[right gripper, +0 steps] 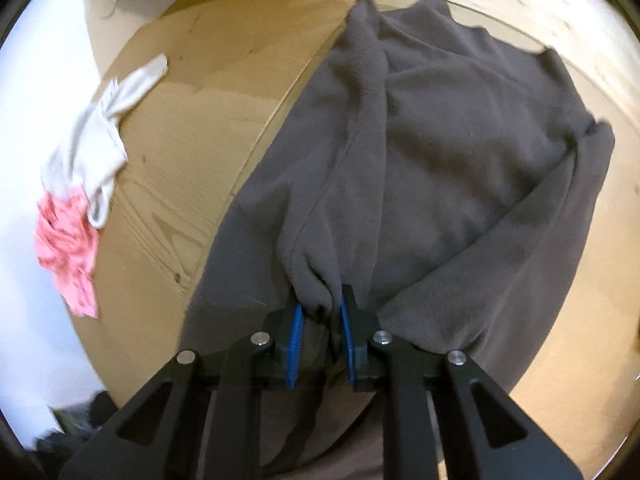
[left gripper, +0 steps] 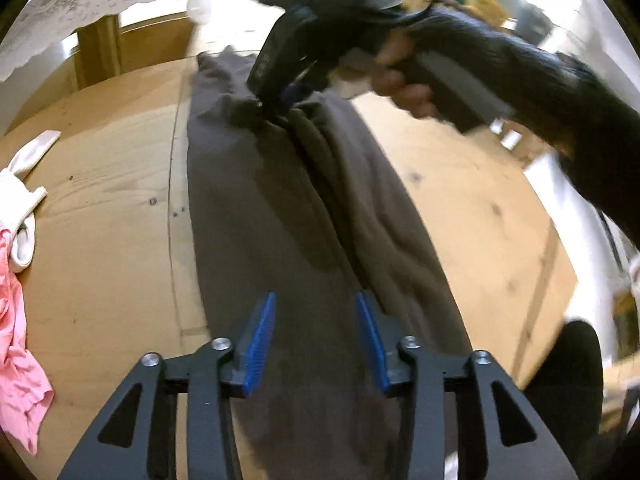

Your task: Fold clothes

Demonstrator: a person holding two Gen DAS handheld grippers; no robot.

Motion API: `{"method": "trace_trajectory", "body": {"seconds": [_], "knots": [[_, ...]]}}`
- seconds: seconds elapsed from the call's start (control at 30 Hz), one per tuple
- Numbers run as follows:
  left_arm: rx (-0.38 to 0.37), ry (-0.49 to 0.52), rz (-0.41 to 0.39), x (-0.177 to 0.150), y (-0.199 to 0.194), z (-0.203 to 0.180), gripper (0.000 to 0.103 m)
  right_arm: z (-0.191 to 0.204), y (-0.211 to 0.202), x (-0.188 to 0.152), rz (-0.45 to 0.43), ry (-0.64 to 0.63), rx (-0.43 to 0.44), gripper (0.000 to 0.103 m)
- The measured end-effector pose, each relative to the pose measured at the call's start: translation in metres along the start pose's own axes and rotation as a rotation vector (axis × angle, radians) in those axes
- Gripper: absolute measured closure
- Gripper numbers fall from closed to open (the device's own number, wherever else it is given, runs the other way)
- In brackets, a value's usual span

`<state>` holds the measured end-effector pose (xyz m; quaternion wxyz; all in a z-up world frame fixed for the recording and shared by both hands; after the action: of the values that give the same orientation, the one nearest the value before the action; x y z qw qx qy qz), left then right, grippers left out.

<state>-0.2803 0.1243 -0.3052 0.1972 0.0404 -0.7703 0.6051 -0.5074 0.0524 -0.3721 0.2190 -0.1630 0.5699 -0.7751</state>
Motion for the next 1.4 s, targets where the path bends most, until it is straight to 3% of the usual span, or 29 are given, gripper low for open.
{"method": "trace_trajectory", "body": {"seconds": [0.07, 0.23, 0.33, 0.47, 0.5, 0.53, 0.63, 0.7, 0.73, 0.8, 0.87, 0.93, 0.97, 1.03, 1.13, 1.27, 1.37, 1.4], "knots": [[0.068, -0.010, 0.023, 0.006, 0.020, -0.003, 0.059, 0.004, -0.002, 0.004, -0.005, 0.024, 0.044, 0.087], [0.109, -0.084, 0.038, 0.012, 0.044, 0.005, 0.056, 0.017, -0.014, -0.006, -0.026, 0.097, 0.206, 0.088], [0.138, -0.067, 0.027, 0.008, 0.048, 0.001, 0.047, 0.015, -0.016, -0.009, -0.028, 0.082, 0.202, 0.088], [0.170, -0.023, 0.015, 0.003, 0.047, 0.001, 0.045, -0.002, -0.023, -0.014, -0.030, 0.102, 0.225, 0.088], [0.172, -0.017, 0.013, 0.002, 0.046, 0.002, 0.048, -0.005, -0.024, -0.014, -0.029, 0.113, 0.246, 0.088], [0.174, -0.011, 0.011, 0.002, 0.045, 0.003, 0.064, -0.007, -0.024, -0.013, -0.029, 0.124, 0.267, 0.088], [0.181, 0.007, 0.004, -0.001, 0.042, 0.007, 0.093, -0.008, -0.033, -0.012, -0.031, 0.130, 0.300, 0.088], [0.112, -0.027, -0.013, -0.001, 0.038, 0.011, 0.092, -0.009, -0.036, -0.007, -0.064, 0.104, 0.262, 0.088], [0.088, -0.040, -0.020, -0.002, 0.037, 0.013, 0.086, -0.012, -0.035, -0.005, -0.077, 0.093, 0.222, 0.088], [0.083, -0.012, -0.006, -0.005, 0.040, 0.010, 0.074, -0.018, -0.031, -0.008, -0.052, 0.110, 0.209, 0.085], [0.071, 0.005, 0.010, -0.008, 0.041, 0.007, 0.073, -0.024, -0.029, -0.011, -0.031, 0.126, 0.200, 0.084], [-0.006, -0.029, -0.005, -0.010, 0.026, 0.007, 0.072, -0.030, -0.063, -0.019, -0.131, 0.134, 0.265, 0.074], [-0.046, -0.047, -0.022, -0.009, 0.016, 0.008, 0.072, -0.037, -0.083, -0.027, -0.195, 0.147, 0.291, 0.064], [-0.046, -0.036, -0.078, -0.002, -0.004, 0.014, 0.065, -0.050, -0.123, -0.043, -0.320, 0.172, 0.335, 0.062], [0.004, 0.004, -0.082, -0.002, -0.008, 0.034, 0.059, -0.060, -0.112, -0.097, -0.311, 0.150, 0.133, 0.069], [-0.010, 0.044, 0.043, -0.013, 0.026, 0.034, 0.061, -0.034, -0.056, -0.161, -0.198, 0.076, 0.090, 0.072], [0.086, 0.173, 0.040, -0.023, 0.035, 0.020, 0.058, -0.010, -0.020, -0.192, -0.135, 0.012, 0.043, 0.072], [0.087, 0.175, 0.036, -0.026, 0.036, 0.017, 0.058, -0.008, -0.020, -0.196, -0.143, -0.018, -0.013, 0.072]]}}
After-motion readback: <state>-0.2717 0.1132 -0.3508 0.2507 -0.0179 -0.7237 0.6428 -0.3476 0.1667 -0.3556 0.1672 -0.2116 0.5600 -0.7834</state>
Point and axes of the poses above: each gripper's, at about its wrist camera, not at the fingertips, and y roughly the way its jaws point, z to its left, x to its top, the point moved 9 cm from there along y, roughly the way its jaws point, and after that the axes turned 7 degrees about z, right-handed, at the moved point
